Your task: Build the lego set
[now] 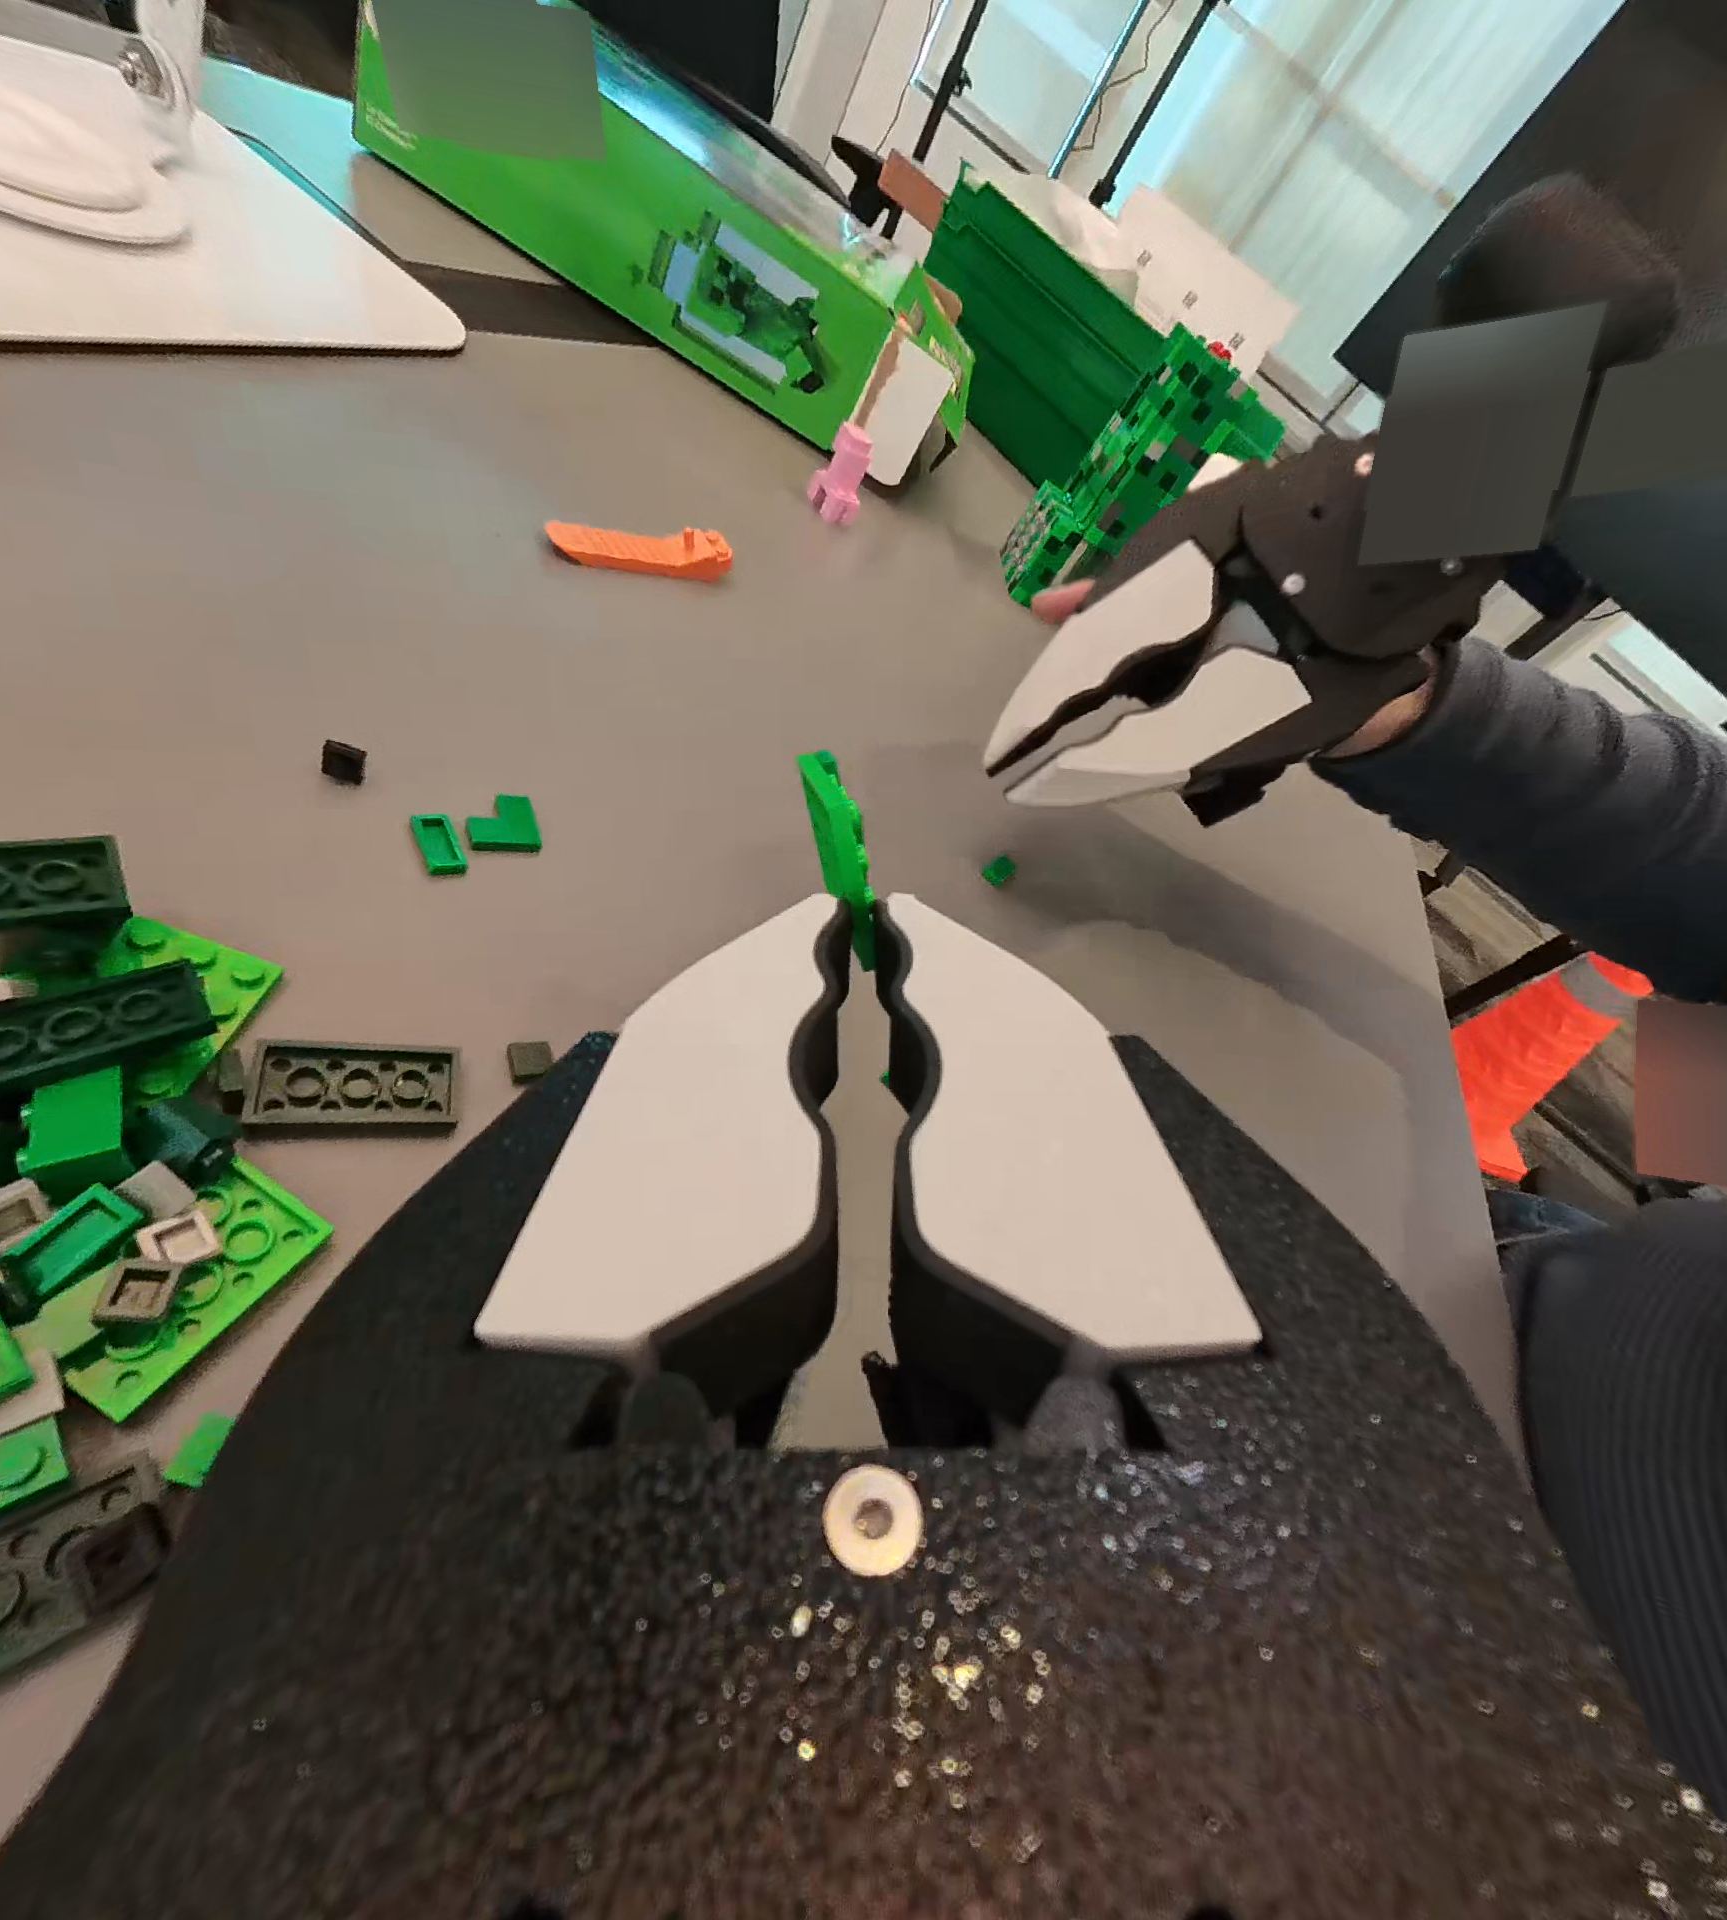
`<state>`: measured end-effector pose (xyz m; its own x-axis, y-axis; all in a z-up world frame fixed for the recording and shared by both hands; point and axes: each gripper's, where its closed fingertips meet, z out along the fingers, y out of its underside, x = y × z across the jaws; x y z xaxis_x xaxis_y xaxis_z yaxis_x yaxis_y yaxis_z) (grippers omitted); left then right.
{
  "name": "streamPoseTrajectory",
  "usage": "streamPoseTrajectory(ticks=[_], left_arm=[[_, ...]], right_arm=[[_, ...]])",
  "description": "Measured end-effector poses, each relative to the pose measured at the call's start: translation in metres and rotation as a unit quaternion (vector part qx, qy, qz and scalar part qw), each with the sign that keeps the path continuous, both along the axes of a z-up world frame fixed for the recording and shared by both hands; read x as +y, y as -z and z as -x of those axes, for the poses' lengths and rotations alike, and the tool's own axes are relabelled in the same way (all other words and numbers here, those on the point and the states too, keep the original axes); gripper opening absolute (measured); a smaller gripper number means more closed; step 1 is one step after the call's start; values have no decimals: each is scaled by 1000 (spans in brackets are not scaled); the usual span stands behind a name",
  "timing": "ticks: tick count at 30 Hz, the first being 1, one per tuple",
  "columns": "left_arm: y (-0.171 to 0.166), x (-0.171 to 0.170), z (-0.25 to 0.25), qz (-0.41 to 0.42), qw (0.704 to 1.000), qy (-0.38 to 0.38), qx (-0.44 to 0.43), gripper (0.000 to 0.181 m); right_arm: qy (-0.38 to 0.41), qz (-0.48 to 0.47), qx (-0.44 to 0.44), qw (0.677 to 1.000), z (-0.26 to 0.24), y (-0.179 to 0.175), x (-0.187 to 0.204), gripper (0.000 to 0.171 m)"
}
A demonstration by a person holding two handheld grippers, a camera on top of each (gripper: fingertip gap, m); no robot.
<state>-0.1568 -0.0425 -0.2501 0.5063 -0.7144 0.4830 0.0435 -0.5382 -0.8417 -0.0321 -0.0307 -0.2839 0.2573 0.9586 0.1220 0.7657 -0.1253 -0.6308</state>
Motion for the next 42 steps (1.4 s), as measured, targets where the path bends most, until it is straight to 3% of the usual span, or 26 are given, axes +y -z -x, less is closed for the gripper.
streamPoseTrajectory(ticks=[9, 18, 23, 27, 42], left_arm=[[-6, -23, -26, 45, 992, 98, -66, 3], [-3, -23, -26, 143, 974, 99, -145, 3], [3, -23, -30, 211, 956, 88, -183, 3], [1, -27, -33, 232, 944, 103, -210, 3], [-4, -29, -32, 240, 934, 119, -236, 3]], right_arm=[[-79, 57, 5, 995, -21, 22, -22, 15], [-121, 47, -47, 991, -15, 32, -18, 7], [-123, -6, 38, 992, 21, -9, -14, 7], [-172, -57, 73, 981, 60, -44, -22, 7], [-241, -74, 7, 968, 90, -42, -25, 7]])
